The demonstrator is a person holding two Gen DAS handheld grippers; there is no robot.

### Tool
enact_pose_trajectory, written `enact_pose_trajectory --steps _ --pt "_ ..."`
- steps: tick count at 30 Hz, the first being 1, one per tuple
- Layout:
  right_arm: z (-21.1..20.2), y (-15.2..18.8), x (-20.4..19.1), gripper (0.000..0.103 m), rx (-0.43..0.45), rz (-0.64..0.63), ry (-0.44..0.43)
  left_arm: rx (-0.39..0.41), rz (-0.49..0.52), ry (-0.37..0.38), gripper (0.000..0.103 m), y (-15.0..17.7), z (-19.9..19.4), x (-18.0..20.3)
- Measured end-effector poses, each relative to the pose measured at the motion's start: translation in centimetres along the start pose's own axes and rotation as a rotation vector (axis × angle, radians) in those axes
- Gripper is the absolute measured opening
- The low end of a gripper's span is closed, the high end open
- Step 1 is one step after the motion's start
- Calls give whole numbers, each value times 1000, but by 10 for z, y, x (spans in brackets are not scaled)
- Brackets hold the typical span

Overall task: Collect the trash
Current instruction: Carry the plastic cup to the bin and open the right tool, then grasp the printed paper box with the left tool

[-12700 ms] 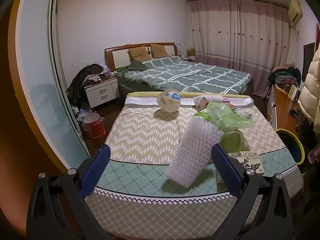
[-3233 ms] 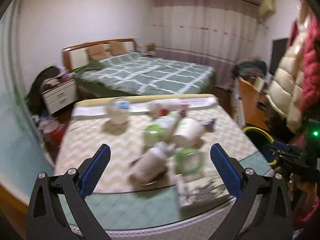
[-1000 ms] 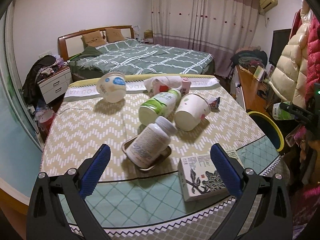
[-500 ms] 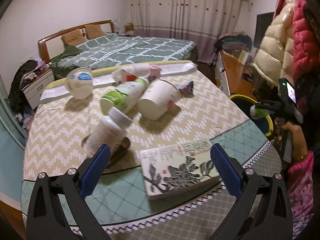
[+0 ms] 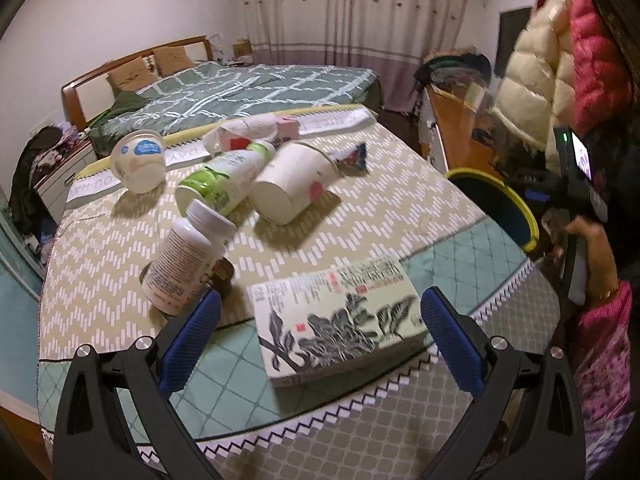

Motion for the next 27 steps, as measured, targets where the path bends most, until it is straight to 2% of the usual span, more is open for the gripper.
enact_pose_trajectory --steps 4,8,12,15,18,23,27 --pt "-10 -2 -3 56 14 -5 -23 -33 87 4 98 8 1 19" --pt "-17 -2 -10 57 23 -16 -47 -78 137 -32 98 16 10 30" --pt "-21 -1 -15 57 26 -29 -65 -128 128 -53 98 20 26 33" --pt "-23 -2 -16 57 28 -30 -73 -145 141 -110 98 19 34 36" --pt "-23 -2 -15 57 27 -30 -78 -145 151 -136 98 14 41 38" --pt "-22 -2 -14 57 25 -28 -84 -150 139 -135 98 1 59 38" --pt "-22 -2 -15 57 22 -29 -91 -139 106 -110 98 -25 79 33"
Point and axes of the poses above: each gripper's, at about its wrist camera, not at the fingertips, and z roughly the way its jaws point, x to its right, y to its underside, the point moved 2 cm from there along z, roughly the way its jaws point, and after that the axes turned 13 degrees about z, right-handed, at the moved point
